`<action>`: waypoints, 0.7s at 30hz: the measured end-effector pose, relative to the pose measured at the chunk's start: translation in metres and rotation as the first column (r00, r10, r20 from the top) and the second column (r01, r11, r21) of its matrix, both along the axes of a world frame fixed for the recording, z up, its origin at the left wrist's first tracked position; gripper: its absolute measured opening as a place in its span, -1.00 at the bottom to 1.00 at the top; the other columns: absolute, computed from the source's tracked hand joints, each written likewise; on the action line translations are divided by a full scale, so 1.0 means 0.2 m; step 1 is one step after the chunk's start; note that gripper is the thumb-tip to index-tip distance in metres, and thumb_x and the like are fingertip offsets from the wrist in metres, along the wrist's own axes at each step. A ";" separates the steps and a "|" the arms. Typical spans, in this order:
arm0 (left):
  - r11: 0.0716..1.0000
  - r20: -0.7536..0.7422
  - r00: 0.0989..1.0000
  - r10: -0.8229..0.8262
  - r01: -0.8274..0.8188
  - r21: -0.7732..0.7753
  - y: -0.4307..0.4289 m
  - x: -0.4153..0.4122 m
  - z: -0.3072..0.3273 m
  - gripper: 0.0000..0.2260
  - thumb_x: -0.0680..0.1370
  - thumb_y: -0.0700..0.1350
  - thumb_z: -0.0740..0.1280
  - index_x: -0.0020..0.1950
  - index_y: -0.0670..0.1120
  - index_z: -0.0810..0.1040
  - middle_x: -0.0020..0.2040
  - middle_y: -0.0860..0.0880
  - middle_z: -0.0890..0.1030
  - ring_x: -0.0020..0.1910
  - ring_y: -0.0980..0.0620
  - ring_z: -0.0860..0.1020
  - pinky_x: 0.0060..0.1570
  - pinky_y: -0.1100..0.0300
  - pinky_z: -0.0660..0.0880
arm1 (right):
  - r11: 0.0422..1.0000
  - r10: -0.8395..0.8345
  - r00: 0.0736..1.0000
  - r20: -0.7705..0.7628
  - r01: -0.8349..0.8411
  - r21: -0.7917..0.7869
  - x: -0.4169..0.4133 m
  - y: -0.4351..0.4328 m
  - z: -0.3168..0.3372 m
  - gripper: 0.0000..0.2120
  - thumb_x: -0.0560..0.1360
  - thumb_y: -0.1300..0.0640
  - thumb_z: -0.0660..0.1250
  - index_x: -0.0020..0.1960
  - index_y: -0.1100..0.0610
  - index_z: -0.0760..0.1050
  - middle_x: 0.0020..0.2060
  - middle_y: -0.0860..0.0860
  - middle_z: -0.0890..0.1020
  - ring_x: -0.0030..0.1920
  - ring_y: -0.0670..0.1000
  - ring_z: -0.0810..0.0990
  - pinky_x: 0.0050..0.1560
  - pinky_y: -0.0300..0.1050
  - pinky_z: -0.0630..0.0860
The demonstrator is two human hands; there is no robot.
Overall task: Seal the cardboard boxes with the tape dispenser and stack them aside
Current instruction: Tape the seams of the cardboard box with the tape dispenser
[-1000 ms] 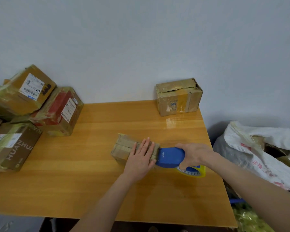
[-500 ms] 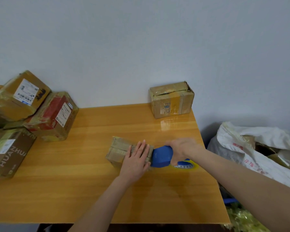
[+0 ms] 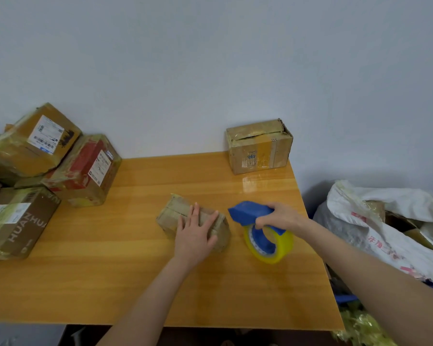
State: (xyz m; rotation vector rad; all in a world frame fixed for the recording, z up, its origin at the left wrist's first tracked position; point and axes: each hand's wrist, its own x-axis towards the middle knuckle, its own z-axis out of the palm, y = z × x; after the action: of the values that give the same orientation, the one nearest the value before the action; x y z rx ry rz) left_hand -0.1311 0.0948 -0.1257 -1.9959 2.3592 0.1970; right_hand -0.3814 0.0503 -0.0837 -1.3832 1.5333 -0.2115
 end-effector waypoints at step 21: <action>0.985 -0.079 0.984 -0.158 0.163 0.054 -0.18 0.03 -0.05 -0.28 0.58 0.11 0.27 0.57 0.07 -0.12 0.55 -0.11 -0.25 0.54 -0.14 -0.25 0.47 0.03 -0.28 | 0.830 -0.536 0.803 0.263 0.557 -0.010 0.03 -0.09 -0.15 -0.54 0.36 0.11 0.52 0.18 0.12 0.43 -0.06 0.04 0.55 -0.16 0.01 0.54 -0.28 -0.16 0.43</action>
State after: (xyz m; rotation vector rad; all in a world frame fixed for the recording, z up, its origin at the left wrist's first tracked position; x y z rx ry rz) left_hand -0.1256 0.0595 -0.1364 -1.7918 2.5126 0.3372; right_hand -0.3754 0.0330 -0.1145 -0.8955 1.6874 -0.7925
